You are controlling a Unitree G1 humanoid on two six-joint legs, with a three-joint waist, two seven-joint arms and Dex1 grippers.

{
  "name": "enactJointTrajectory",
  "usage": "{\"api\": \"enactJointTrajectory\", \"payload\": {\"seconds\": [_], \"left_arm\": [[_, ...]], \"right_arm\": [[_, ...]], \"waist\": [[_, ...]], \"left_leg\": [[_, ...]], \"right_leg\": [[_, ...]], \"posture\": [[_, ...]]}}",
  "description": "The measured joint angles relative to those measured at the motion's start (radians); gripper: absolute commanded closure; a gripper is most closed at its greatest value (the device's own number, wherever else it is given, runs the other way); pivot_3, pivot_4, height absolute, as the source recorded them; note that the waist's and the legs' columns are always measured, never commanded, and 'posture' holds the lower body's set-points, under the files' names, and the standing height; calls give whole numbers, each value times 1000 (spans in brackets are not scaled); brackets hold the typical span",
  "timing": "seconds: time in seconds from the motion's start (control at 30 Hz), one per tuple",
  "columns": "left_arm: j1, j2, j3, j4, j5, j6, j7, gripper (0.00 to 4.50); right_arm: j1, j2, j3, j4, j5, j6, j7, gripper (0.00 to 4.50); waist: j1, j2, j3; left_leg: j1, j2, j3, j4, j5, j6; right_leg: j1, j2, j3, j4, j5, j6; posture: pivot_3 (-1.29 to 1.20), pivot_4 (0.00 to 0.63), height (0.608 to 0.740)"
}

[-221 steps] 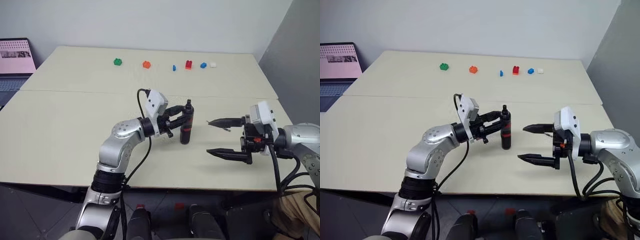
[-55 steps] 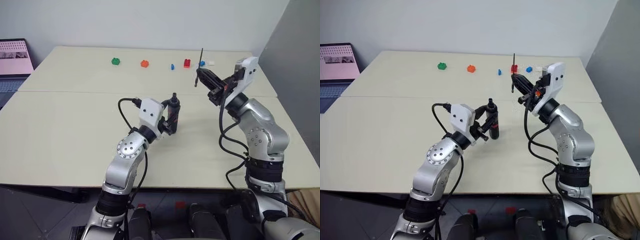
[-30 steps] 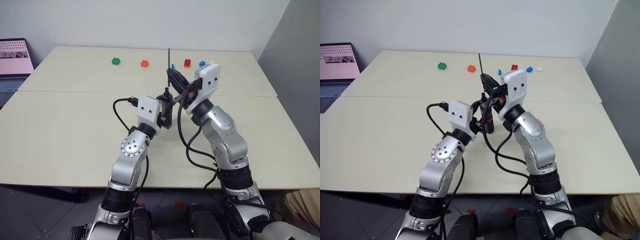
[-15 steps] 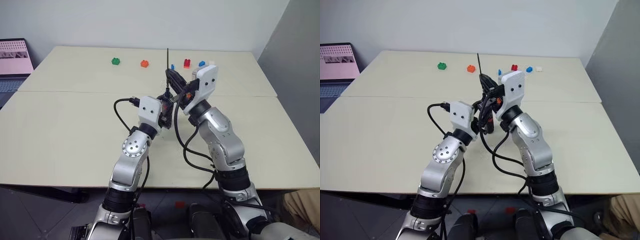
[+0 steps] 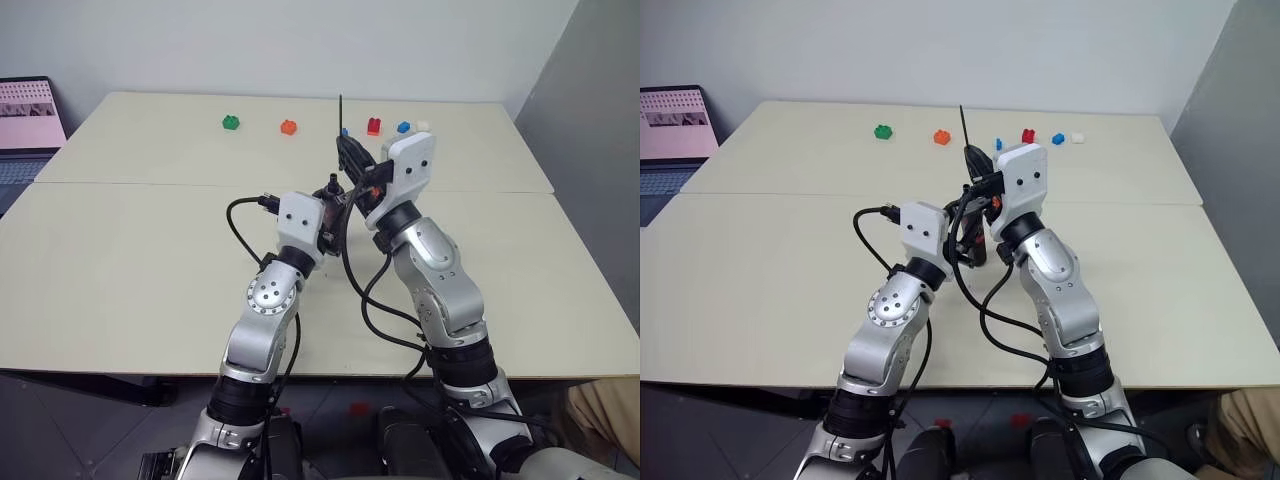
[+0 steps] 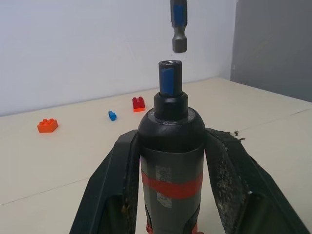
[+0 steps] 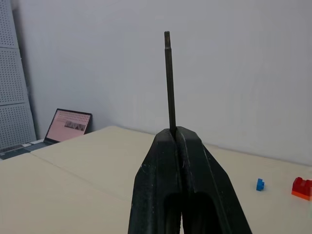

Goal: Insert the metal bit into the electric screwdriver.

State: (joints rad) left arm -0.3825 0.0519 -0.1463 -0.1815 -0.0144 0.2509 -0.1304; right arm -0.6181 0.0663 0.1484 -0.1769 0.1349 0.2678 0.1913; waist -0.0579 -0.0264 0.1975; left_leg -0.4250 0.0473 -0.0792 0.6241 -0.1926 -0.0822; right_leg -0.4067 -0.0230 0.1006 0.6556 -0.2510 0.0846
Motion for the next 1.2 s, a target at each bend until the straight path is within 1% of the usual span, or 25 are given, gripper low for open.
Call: {"api": "enactJointTrajectory", "payload": {"seconds": [0.2, 0.47, 0.9, 1.2], "left_arm": [[-15, -19, 31, 6, 15, 0, 54, 2866], [-26, -32, 35, 26, 29, -2, 76, 2866], [-27, -33, 34, 28, 37, -2, 77, 2866], [-27, -32, 34, 28, 37, -1, 76, 2866]], "right_arm": [[-25, 13, 1, -6, 0, -1, -4, 4500], [-44, 32, 1, -11, 10, 7, 4, 4500], [-83, 63, 1, 123, 3, -12, 3, 4500], [-106, 64, 3, 169, -2, -53, 3, 4500]], "waist": [[0, 0, 0], [2, 0, 0], [1, 0, 0], [1, 0, 0]], "left_leg": [[-1, 0, 0, -1, 0, 0], [-3, 0, 0, -7, 0, 0], [-2, 0, 0, -10, 0, 0], [-1, 0, 0, -10, 0, 0]], "right_leg": [[0, 0, 0, -3, 0, 0], [0, -1, -1, -10, 3, 5], [-1, -1, -2, -10, 3, 5], [-1, 0, -2, -10, 3, 5]], "posture": [[0, 150, 740], [0, 150, 740], [0, 150, 740], [0, 150, 740]]}}
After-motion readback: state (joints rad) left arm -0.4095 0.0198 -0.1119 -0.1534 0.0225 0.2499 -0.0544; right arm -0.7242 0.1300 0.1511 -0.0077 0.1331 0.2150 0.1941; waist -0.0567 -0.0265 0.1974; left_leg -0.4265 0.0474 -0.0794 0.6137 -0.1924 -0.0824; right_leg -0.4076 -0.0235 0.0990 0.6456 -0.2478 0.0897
